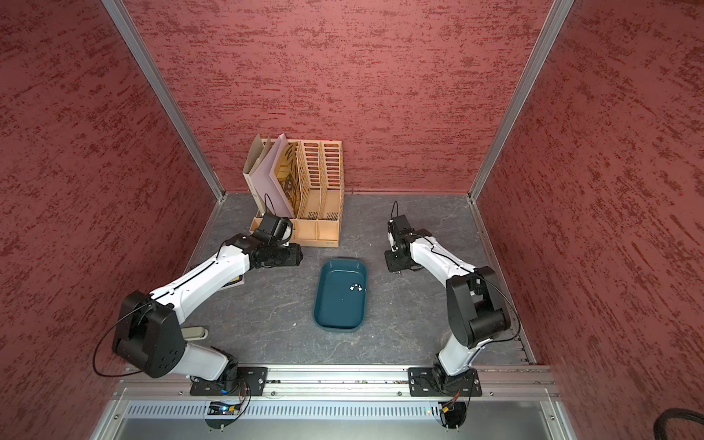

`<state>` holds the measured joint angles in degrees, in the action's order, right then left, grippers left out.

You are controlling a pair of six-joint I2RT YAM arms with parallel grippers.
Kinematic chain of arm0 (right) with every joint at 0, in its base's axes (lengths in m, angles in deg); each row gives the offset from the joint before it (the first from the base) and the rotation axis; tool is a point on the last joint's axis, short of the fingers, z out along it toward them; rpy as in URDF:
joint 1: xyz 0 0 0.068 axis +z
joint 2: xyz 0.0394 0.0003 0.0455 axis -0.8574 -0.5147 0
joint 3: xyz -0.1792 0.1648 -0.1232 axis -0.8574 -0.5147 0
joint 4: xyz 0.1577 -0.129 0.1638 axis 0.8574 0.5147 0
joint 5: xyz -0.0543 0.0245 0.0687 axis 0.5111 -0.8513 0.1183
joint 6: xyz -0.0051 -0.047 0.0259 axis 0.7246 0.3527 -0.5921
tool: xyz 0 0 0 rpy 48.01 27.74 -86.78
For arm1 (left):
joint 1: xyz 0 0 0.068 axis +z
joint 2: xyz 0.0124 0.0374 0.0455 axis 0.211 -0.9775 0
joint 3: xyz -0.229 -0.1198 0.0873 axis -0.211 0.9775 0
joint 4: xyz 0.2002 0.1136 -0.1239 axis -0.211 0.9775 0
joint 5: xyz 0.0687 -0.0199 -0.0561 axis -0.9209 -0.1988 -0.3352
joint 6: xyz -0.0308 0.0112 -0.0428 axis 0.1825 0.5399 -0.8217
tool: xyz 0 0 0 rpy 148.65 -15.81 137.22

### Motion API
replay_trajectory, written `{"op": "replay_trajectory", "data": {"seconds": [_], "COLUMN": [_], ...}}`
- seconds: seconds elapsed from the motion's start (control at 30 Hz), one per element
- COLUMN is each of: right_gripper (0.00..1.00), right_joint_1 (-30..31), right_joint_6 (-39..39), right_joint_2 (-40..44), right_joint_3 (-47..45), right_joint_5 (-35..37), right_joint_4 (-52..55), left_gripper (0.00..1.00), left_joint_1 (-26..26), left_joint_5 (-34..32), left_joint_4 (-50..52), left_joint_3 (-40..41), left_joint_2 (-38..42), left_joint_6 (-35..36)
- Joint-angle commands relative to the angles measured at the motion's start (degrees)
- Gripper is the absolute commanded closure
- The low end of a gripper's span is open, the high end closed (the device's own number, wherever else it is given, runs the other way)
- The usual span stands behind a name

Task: Take out the wing nut from the storage box
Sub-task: Place the wing nut at the center of the board.

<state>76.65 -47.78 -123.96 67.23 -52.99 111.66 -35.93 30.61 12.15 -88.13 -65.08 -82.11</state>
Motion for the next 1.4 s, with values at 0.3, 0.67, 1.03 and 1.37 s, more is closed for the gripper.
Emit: {"op": "replay_trajectory", "data": {"seconds": [0.3, 0.67, 1.03, 1.37], "right_gripper": [0.99, 0.99, 0.99, 0.82], "right_joint_1": [-1.37, -1.46, -1.54, -1.54], "right_joint_6": [-1.61, -1.9, -2.09, -0.92], "right_joint_2": [-4.48, -7.21, -7.99, -7.87], "right_joint_3": [-1.55, -0.98, -0.84, 0.91], "right_joint_5": [-0.32, -0.71, -0.4, -1.36], "right_joint_4": [-6.16, -8.01, -8.2, -4.62], "left_gripper": [0.47, 0.47, 0.47, 0.47], "left_joint_1": [-0.25, -0.51, -0.6, -0.61], "left_joint_5": [-0.18, -0.69, -1.13, -1.32], "left_joint_4": [0.0, 0.66, 0.86, 0.7], "left_joint_3": [-2.14, -2.88, -2.3, -2.08], "left_joint_2": [-0.62, -0.71, -0.12, 0.03], "left_joint_6": [0.42, 0.54, 0.47, 0.42]}}
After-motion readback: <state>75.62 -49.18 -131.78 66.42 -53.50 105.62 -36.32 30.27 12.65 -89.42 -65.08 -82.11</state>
